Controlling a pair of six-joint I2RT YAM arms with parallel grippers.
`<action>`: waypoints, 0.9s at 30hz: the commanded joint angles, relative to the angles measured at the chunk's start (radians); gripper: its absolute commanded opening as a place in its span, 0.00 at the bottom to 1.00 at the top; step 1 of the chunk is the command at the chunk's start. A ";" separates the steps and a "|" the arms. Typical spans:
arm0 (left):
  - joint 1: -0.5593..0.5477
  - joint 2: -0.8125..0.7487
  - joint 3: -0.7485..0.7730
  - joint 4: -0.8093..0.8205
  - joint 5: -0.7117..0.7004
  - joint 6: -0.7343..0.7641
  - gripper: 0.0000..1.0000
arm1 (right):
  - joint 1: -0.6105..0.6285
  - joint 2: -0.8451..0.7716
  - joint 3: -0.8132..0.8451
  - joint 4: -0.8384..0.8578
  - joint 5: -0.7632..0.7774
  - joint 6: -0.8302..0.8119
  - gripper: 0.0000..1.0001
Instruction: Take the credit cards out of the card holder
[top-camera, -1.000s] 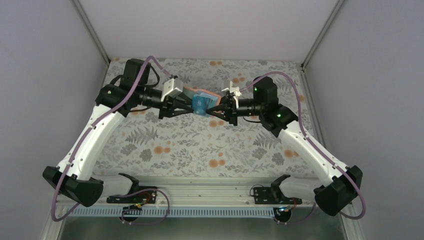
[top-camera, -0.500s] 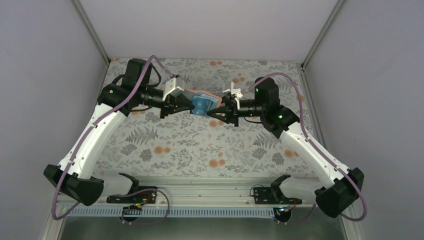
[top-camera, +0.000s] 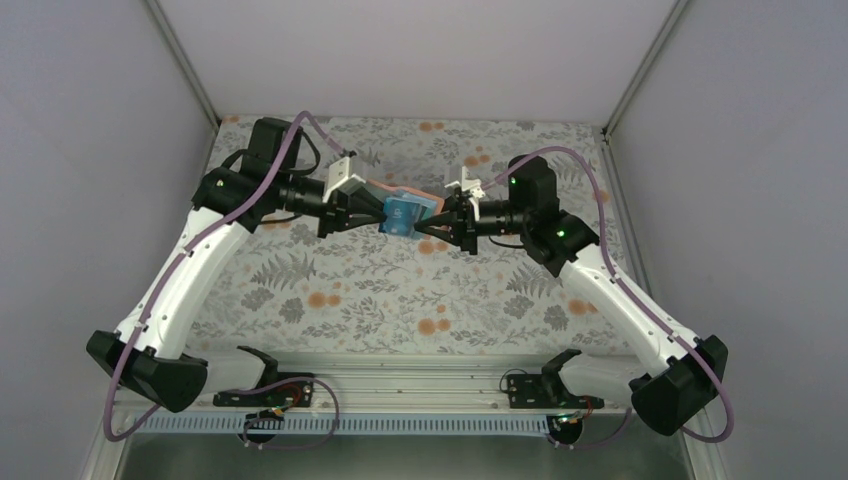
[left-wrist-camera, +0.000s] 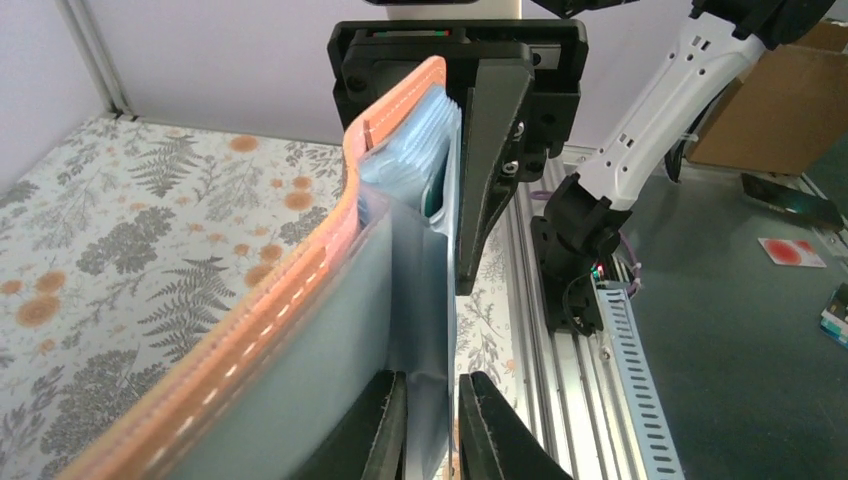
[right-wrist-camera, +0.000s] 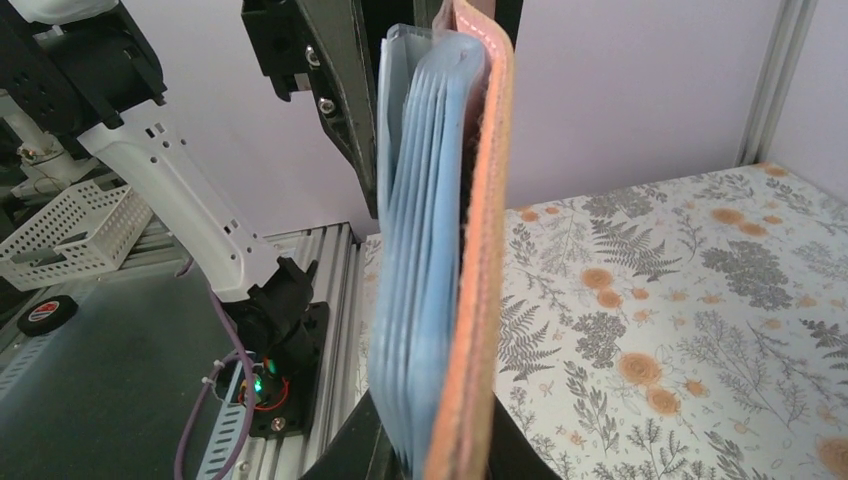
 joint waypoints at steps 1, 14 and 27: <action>0.006 -0.021 0.039 0.004 0.024 0.006 0.15 | -0.001 -0.001 0.004 -0.005 -0.046 -0.023 0.04; 0.008 -0.010 0.055 0.001 0.027 -0.004 0.02 | -0.001 -0.009 0.005 -0.015 -0.053 -0.032 0.05; 0.068 -0.032 0.045 0.004 -0.047 -0.016 0.02 | -0.022 -0.020 -0.003 -0.039 -0.037 -0.042 0.04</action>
